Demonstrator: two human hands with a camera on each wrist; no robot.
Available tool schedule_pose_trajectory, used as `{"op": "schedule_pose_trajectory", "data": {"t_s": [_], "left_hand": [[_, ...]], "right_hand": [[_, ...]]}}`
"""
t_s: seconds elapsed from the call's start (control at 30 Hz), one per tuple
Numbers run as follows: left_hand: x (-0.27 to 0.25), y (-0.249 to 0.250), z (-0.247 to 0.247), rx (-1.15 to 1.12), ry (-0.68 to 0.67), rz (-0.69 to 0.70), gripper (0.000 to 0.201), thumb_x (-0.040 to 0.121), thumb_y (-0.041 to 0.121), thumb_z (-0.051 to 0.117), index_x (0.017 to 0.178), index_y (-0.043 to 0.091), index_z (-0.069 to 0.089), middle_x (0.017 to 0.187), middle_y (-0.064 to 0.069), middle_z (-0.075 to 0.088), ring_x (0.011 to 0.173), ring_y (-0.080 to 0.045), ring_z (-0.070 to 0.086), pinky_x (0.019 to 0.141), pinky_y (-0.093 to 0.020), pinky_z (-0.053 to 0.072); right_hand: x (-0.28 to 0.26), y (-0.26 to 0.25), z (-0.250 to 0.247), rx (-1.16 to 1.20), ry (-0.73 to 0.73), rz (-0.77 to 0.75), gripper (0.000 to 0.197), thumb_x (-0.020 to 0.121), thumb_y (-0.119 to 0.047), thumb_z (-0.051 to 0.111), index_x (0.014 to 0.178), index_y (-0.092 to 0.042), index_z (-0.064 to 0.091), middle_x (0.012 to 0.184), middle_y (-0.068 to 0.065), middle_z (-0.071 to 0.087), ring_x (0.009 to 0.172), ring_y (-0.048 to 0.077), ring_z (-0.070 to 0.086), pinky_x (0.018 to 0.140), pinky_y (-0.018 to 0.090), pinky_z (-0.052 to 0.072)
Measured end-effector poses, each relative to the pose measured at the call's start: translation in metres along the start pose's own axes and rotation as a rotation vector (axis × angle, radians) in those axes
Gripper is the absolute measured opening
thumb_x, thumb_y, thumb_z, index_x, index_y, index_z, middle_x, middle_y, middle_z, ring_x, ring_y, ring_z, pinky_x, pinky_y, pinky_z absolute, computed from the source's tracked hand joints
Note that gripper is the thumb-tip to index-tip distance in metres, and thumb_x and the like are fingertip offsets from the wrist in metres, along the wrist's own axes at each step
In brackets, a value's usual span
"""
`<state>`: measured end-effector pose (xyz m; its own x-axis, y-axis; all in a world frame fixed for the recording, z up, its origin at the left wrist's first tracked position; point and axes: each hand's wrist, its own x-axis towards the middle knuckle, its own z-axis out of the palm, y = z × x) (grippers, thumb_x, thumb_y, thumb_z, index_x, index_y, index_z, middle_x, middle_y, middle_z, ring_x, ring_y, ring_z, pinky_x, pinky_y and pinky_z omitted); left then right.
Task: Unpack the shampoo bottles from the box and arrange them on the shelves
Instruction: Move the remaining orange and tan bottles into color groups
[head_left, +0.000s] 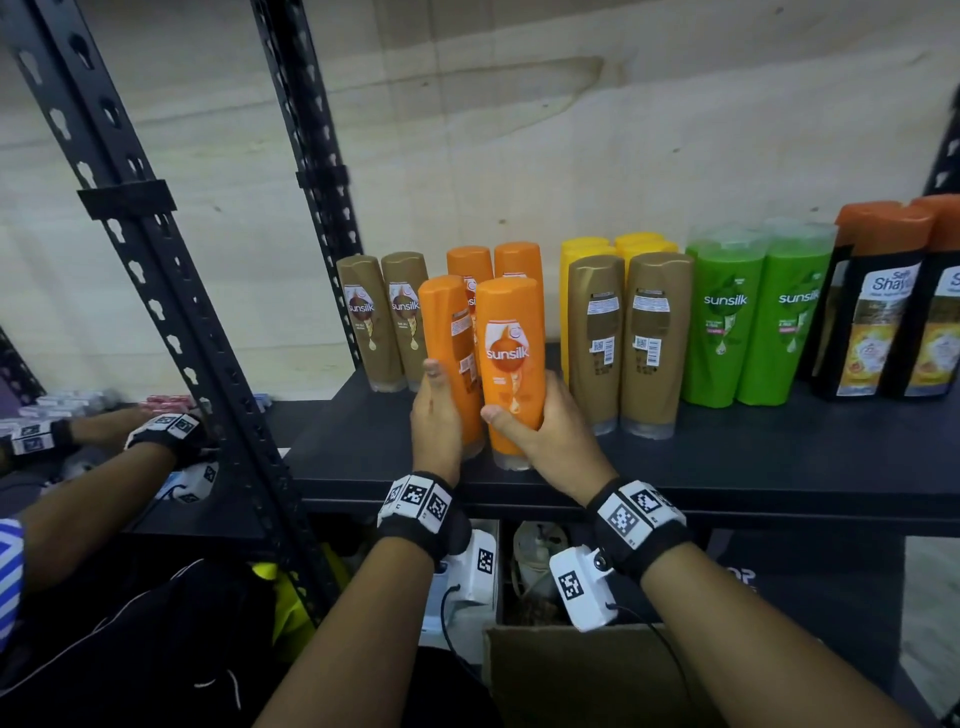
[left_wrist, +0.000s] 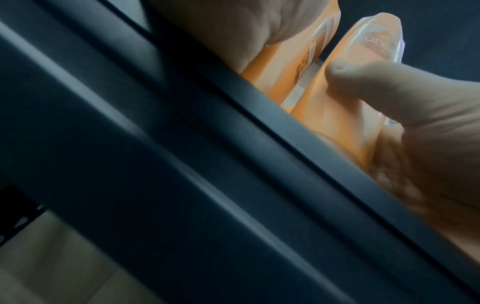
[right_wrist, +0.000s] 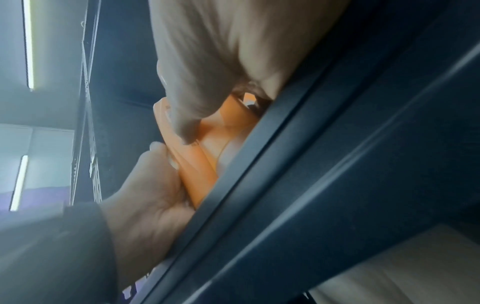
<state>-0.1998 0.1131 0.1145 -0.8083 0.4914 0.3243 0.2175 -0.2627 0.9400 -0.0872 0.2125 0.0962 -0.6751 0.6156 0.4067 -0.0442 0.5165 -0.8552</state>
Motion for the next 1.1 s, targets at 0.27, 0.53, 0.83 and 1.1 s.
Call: {"op": "schedule_pose_trajectory", "data": {"t_s": [0.27,0.53,0.83,1.1], "left_hand": [[0.0052,-0.0010,-0.0011,-0.016,0.074,-0.194,0.065,0.094,0.082,0.015,0.107,0.042,0.064,0.115,0.002,0.073,0.109,-0.019,0.069,0.101,-0.051,0.055],[0.0055,-0.0028,0.0005,-0.021,0.064,-0.160,0.077,0.086,0.089,0.021,0.129,0.039,0.060,0.125,0.001,0.070,0.116,-0.020,0.067,0.106,-0.054,0.051],[0.0062,-0.0069,-0.0031,-0.146,-0.027,-0.060,0.067,0.080,0.079,0.060,0.129,0.034,0.059,0.128,0.003,0.070,0.114,-0.017,0.070,0.099,-0.052,0.057],[0.0011,-0.0046,-0.0051,-0.187,-0.046,-0.034,0.071,0.084,0.074,0.061,0.138,0.029,0.058,0.133,0.001,0.069,0.119,-0.022,0.069,0.101,-0.054,0.055]], "right_hand": [[-0.0018,0.0005,0.0031,-0.068,0.028,-0.012,0.073,0.084,-0.060,0.073,0.142,-0.031,0.039,0.134,-0.005,0.053,0.116,0.015,0.058,0.092,0.035,0.052],[-0.0027,0.0003,0.0010,0.007,0.026,0.010,0.078,0.085,-0.055,0.076,0.142,-0.037,0.027,0.131,-0.013,0.051,0.112,0.012,0.057,0.087,0.030,0.052],[-0.0029,0.0013,0.0034,-0.025,0.036,0.005,0.074,0.084,-0.064,0.071,0.140,-0.042,0.029,0.134,-0.012,0.054,0.113,0.013,0.060,0.092,0.038,0.057],[-0.0032,0.0021,0.0052,-0.030,0.051,-0.020,0.076,0.085,-0.063,0.070,0.142,-0.041,0.025,0.138,-0.009,0.053,0.110,0.011,0.057,0.086,0.032,0.054]]}}
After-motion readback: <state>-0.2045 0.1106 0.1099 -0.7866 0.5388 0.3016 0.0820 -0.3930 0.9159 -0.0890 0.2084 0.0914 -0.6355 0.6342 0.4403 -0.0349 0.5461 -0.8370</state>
